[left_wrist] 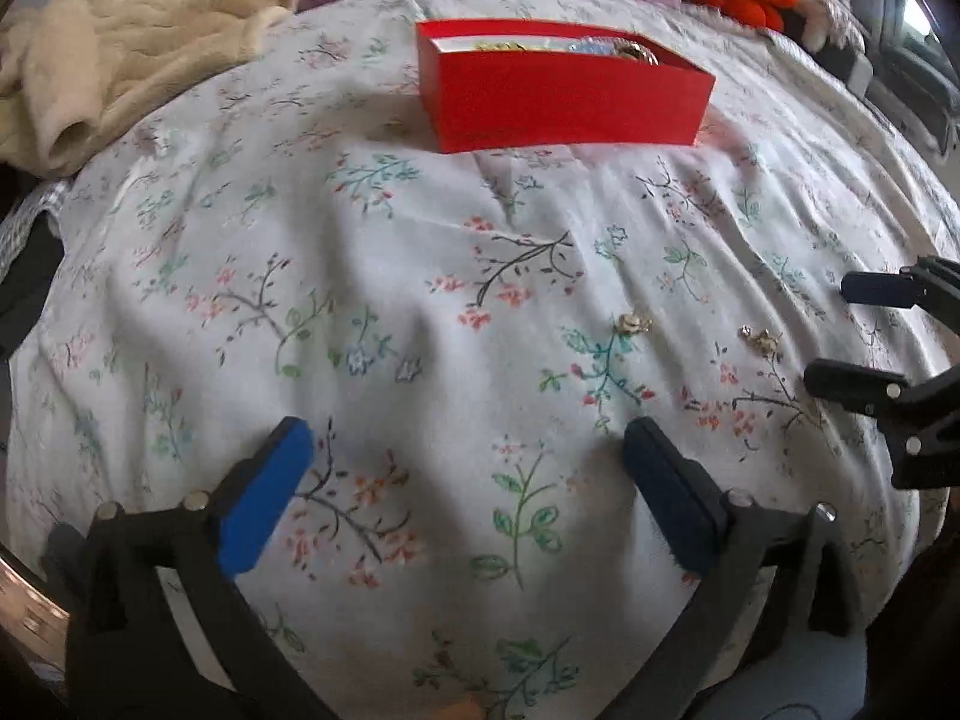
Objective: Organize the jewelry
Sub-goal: 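Move both tools back to the small gold earrings on the sheet, then grasp a gold earring with the right tool while the left tool grasps a gold stud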
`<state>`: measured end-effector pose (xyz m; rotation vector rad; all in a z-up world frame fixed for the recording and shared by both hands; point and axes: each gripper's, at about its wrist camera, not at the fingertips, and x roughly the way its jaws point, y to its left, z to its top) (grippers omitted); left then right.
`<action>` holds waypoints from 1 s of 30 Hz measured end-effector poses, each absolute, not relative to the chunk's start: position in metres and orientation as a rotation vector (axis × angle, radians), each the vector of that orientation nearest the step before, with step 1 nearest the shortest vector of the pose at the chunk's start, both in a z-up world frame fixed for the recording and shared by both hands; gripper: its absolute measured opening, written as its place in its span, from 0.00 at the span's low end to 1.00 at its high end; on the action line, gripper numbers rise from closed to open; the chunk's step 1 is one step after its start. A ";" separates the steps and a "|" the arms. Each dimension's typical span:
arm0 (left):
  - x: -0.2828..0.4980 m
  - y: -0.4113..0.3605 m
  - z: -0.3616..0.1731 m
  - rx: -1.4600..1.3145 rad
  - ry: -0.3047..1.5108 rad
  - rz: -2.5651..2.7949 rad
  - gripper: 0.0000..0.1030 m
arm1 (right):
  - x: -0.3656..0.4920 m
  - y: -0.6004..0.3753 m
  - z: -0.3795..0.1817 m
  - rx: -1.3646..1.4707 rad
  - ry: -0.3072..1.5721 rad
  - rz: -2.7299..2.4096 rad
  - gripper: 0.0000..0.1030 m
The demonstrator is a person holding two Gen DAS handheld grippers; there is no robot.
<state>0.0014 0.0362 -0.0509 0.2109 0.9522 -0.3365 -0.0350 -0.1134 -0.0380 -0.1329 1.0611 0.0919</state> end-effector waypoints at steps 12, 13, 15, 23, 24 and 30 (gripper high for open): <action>-0.017 0.040 -0.052 0.207 0.889 -0.318 1.00 | -0.042 -0.127 -0.051 -0.055 1.017 0.031 1.00; -0.016 0.040 -0.052 0.208 0.895 -0.327 1.00 | -0.043 -0.126 -0.051 -0.063 1.011 0.028 1.00; -0.016 0.039 -0.051 0.213 0.900 -0.332 1.00 | -0.043 -0.123 -0.051 -0.066 1.008 0.025 1.00; -0.012 0.037 -0.048 0.242 0.914 -0.369 1.00 | -0.039 -0.101 -0.044 -0.107 0.991 0.145 0.90; -0.012 0.037 -0.048 0.239 0.918 -0.369 1.00 | -0.038 -0.098 -0.043 -0.112 0.993 0.153 0.88; -0.011 0.035 -0.045 0.228 0.943 -0.377 0.95 | -0.029 -0.085 -0.042 -0.132 0.990 0.182 0.65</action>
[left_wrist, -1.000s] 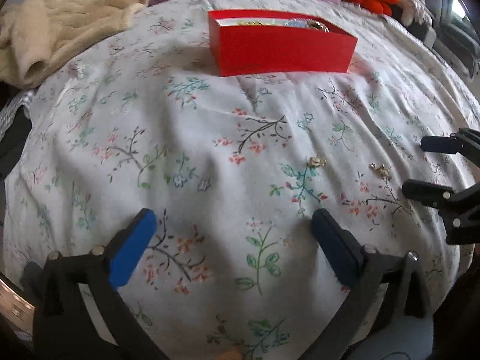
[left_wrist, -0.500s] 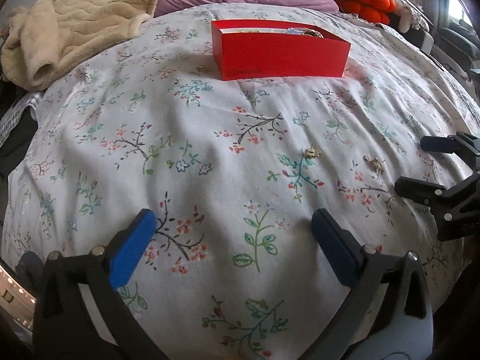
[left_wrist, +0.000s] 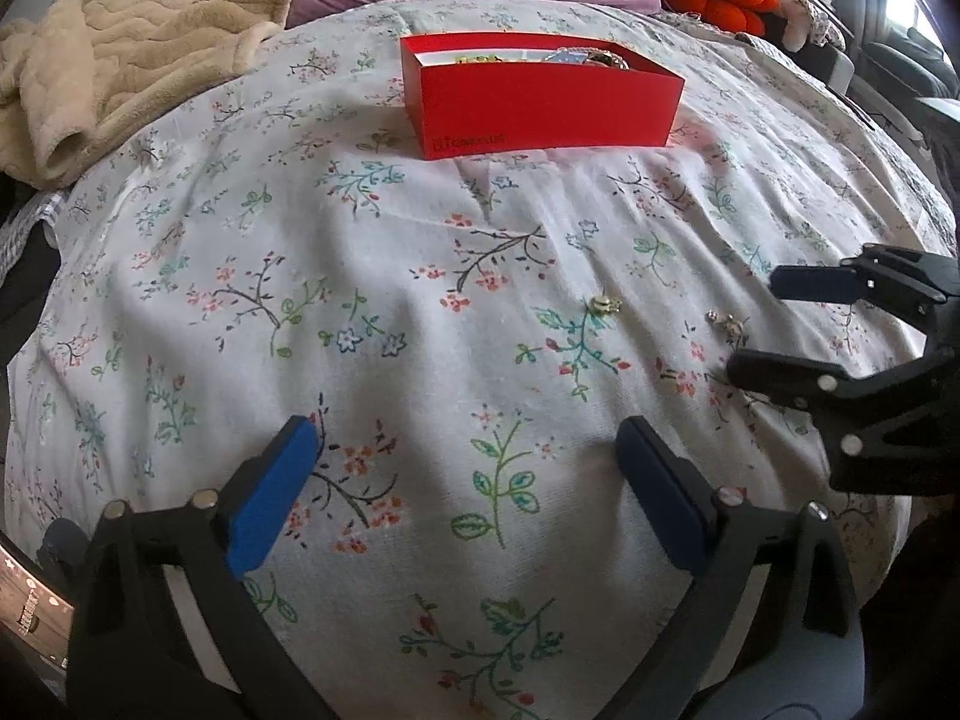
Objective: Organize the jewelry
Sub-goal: 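Grasp a gold earring with the right tool while the left tool grasps a gold stud, then carry both earrings over the red box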
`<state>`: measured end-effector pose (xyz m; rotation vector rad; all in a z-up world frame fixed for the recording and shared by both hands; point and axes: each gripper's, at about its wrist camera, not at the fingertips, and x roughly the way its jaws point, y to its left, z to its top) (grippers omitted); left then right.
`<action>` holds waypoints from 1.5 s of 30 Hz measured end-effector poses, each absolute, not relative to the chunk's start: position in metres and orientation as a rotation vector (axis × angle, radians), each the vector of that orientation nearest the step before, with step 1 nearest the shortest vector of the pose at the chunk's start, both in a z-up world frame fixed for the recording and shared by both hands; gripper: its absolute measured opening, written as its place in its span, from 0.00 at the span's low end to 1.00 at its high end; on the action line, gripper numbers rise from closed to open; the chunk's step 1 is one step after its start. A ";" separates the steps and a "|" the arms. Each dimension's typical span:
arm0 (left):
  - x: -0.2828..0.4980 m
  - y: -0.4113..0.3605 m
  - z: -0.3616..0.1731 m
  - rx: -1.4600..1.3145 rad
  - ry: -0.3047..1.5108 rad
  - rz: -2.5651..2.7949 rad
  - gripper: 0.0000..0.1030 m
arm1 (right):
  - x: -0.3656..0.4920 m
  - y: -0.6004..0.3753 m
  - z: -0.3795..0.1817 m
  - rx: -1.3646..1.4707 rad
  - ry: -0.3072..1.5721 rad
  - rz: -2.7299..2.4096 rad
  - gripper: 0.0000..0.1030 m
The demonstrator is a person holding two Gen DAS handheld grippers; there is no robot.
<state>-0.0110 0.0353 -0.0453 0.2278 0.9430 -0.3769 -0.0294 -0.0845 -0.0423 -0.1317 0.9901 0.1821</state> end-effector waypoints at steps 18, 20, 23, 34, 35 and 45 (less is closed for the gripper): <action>-0.007 0.023 -0.035 0.219 0.952 -0.408 0.53 | -0.022 -0.081 -0.036 -0.146 0.991 0.242 0.10; -0.005 0.021 -0.034 0.210 0.950 -0.416 0.46 | -0.023 -0.084 -0.035 -0.142 0.988 0.232 0.10; -0.003 0.017 -0.030 0.193 0.943 -0.440 0.31 | -0.023 -0.091 -0.032 -0.124 0.989 0.215 0.10; 0.000 -0.018 -0.039 0.237 0.986 -0.521 0.24 | -0.025 -0.120 -0.028 -0.058 1.004 0.159 0.10; 0.002 -0.017 -0.039 0.228 0.991 -0.519 0.24 | -0.025 -0.120 -0.029 -0.057 1.005 0.159 0.10; 0.009 -0.020 -0.040 0.215 1.003 -0.490 0.15 | -0.025 -0.122 -0.027 -0.052 1.008 0.155 0.10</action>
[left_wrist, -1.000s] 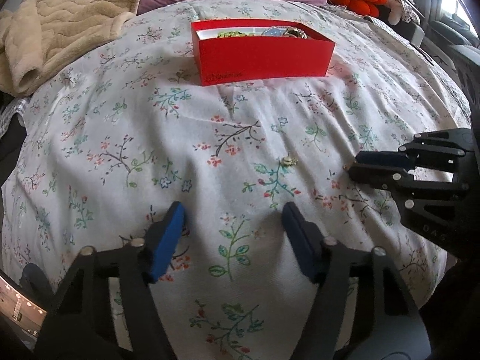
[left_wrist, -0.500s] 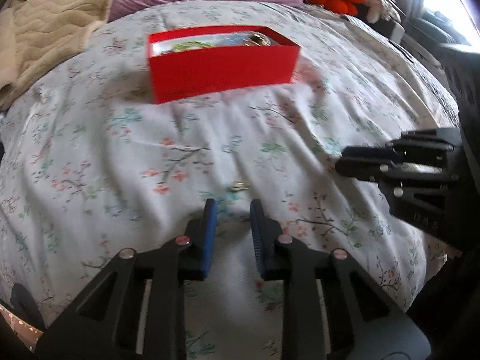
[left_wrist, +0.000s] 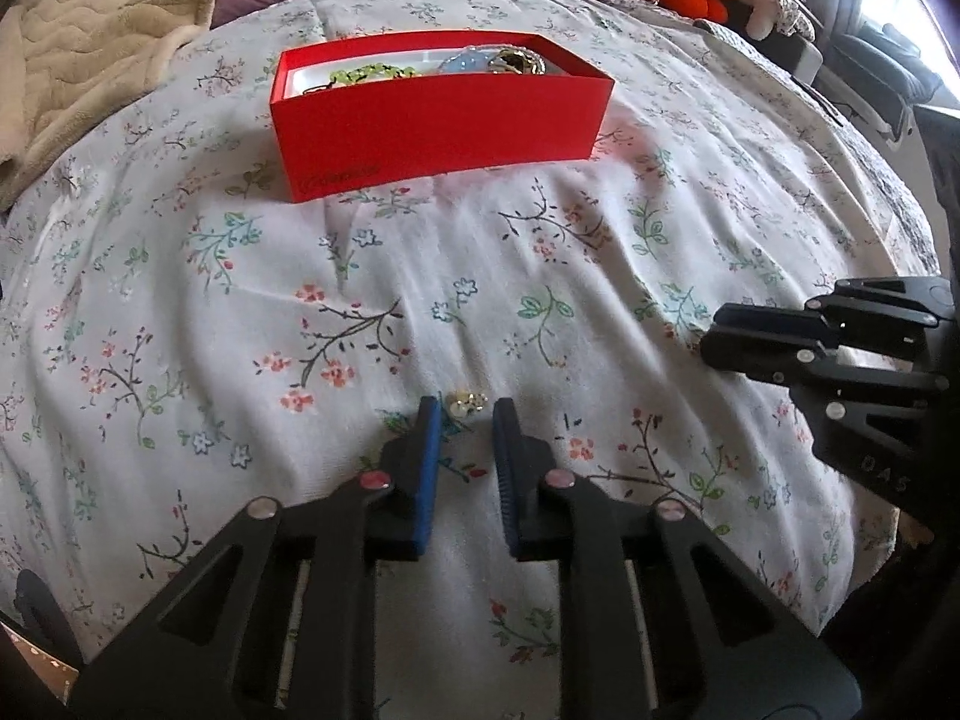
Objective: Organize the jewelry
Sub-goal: 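Carry both earrings over the red box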
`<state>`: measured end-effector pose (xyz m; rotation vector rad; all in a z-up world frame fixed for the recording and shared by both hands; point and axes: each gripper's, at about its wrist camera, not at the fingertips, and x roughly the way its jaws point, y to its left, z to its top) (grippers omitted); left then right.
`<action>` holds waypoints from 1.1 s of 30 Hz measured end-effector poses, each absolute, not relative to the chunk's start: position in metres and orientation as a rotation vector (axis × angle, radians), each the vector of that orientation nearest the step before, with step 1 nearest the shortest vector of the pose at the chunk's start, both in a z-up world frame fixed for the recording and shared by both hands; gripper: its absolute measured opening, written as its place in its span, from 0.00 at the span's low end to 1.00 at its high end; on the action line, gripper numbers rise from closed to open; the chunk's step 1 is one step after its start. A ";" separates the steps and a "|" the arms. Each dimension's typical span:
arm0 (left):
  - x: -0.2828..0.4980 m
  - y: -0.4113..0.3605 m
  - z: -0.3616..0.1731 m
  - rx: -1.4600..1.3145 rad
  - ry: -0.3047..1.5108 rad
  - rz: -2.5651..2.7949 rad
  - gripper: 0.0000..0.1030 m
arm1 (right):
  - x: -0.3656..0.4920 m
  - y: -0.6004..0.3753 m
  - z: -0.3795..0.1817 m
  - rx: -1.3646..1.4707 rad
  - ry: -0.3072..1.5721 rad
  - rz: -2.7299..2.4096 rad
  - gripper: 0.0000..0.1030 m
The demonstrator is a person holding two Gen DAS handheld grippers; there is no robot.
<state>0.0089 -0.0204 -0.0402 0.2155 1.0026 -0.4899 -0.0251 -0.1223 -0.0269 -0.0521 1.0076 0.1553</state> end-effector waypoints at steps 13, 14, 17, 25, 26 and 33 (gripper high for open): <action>0.008 -0.018 -0.035 0.217 0.994 -0.477 0.06 | -0.021 -0.124 -0.021 -0.023 1.034 0.136 0.10; 0.008 -0.018 -0.035 0.214 0.996 -0.477 0.06 | -0.021 -0.124 -0.020 -0.024 1.030 0.135 0.10; 0.010 -0.016 -0.032 0.196 1.000 -0.478 0.06 | -0.019 -0.124 -0.015 -0.021 1.023 0.136 0.10; 0.019 -0.014 -0.016 0.146 0.992 -0.479 0.06 | -0.010 -0.126 0.006 0.004 0.989 0.133 0.10; 0.020 -0.013 -0.014 0.137 0.991 -0.481 0.06 | -0.008 -0.127 0.009 0.009 0.984 0.133 0.10; 0.037 -0.016 0.011 0.082 0.955 -0.477 0.06 | 0.009 -0.130 0.032 0.050 0.942 0.123 0.10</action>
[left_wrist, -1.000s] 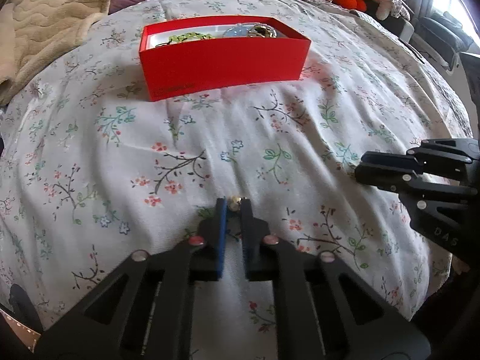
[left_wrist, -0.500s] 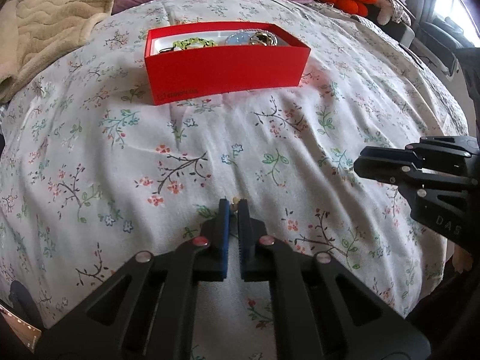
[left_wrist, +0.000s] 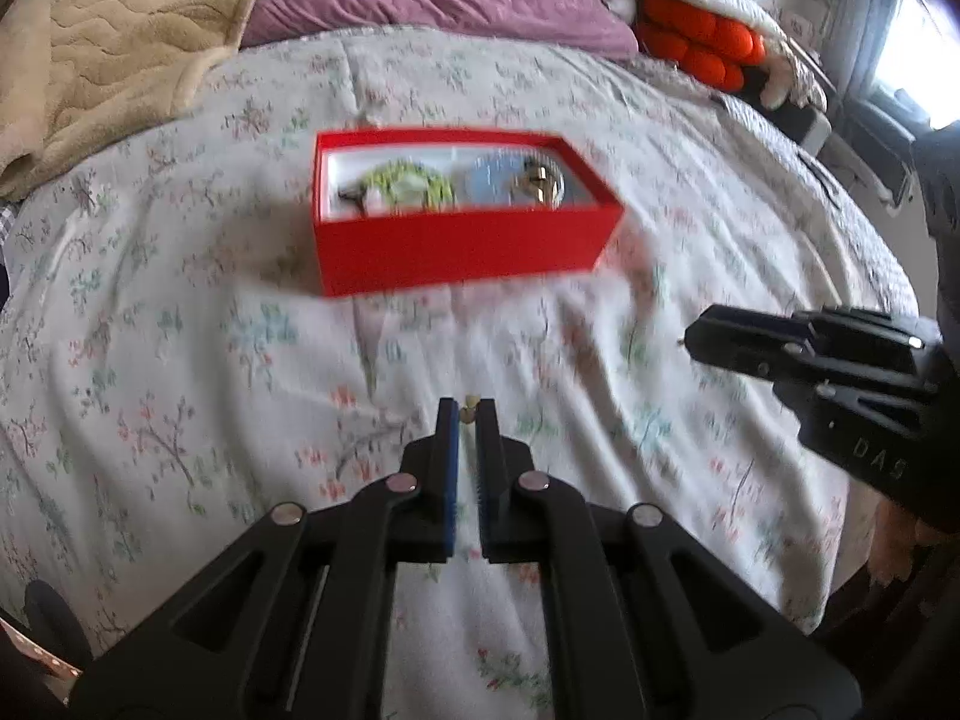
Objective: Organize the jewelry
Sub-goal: 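Carry both earrings over the red box, then open both tools to drop the earrings into the red box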
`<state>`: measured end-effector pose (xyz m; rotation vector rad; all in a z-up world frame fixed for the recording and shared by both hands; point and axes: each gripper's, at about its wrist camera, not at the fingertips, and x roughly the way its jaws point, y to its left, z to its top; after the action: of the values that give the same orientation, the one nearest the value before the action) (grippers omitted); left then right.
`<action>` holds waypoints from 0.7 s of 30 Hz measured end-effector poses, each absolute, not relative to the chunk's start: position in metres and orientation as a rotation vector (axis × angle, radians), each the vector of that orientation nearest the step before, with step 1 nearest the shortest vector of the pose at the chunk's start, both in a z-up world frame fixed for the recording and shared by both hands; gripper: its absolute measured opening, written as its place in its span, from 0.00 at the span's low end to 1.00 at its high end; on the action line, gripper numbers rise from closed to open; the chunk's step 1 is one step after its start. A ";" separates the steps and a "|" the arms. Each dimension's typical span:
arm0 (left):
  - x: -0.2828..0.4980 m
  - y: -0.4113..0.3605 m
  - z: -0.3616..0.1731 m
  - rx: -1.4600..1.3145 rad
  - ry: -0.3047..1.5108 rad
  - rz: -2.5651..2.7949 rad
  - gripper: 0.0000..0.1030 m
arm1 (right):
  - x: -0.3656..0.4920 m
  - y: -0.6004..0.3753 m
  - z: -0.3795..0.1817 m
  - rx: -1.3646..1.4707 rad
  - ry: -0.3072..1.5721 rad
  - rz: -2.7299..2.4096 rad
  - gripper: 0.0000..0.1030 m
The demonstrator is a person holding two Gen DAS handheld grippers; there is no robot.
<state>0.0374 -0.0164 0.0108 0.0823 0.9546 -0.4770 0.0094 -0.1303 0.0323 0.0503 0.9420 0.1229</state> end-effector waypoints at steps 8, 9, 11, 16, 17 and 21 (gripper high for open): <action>0.065 -0.025 0.027 0.044 0.925 -0.447 0.06 | 0.037 -0.134 0.054 0.113 0.899 0.098 0.10; 0.069 -0.026 0.029 0.041 0.919 -0.439 0.06 | 0.041 -0.135 0.057 0.121 0.893 0.095 0.10; 0.077 -0.028 0.031 0.033 0.913 -0.429 0.06 | 0.048 -0.136 0.060 0.131 0.884 0.087 0.10; 0.095 -0.032 0.035 0.011 0.900 -0.406 0.06 | 0.068 -0.140 0.066 0.165 0.875 0.081 0.10; 0.098 -0.033 0.036 0.010 0.895 -0.403 0.06 | 0.072 -0.141 0.066 0.173 0.877 0.080 0.10; 0.110 -0.037 0.037 0.003 0.880 -0.387 0.06 | 0.090 -0.147 0.064 0.224 0.887 0.076 0.10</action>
<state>0.1103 -0.0369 0.0370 0.0031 0.8802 -0.3870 0.0898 -0.1467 0.0643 0.2235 0.8875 0.0761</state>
